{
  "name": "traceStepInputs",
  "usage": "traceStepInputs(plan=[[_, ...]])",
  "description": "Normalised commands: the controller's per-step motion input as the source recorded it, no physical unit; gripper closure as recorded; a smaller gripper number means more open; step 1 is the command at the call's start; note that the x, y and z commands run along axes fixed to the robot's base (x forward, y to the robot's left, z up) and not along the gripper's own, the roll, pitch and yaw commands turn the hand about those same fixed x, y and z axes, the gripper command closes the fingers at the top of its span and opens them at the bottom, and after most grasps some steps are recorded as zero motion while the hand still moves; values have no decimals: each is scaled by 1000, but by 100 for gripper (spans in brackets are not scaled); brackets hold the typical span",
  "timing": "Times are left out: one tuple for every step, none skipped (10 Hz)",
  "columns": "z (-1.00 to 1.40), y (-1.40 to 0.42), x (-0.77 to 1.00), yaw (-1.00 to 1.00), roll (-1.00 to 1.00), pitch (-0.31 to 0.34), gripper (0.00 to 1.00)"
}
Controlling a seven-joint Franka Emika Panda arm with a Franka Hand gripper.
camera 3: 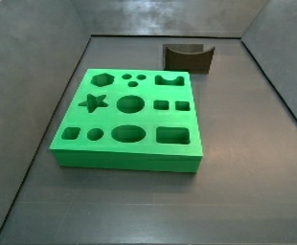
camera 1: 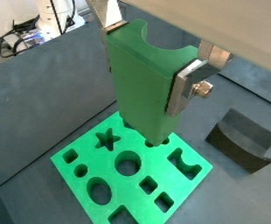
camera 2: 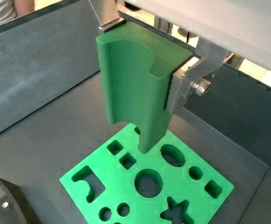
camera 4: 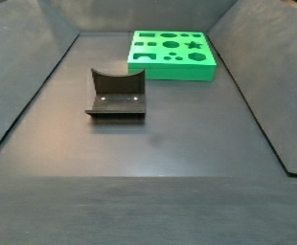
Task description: Insert the arch object.
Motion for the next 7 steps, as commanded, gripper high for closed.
traceStepInputs(plan=[[-1000, 669, 671, 77, -3, 64, 100], [-1000, 683, 726, 83, 0, 47, 100], [-1000, 794, 486, -51, 0, 31, 100], [-1000, 543, 529, -37, 0, 50, 100], [-1000, 6, 383, -66, 99, 36, 100], [-923, 0, 286, -71, 94, 7, 100], [-806, -100, 280, -120, 63, 0, 100]])
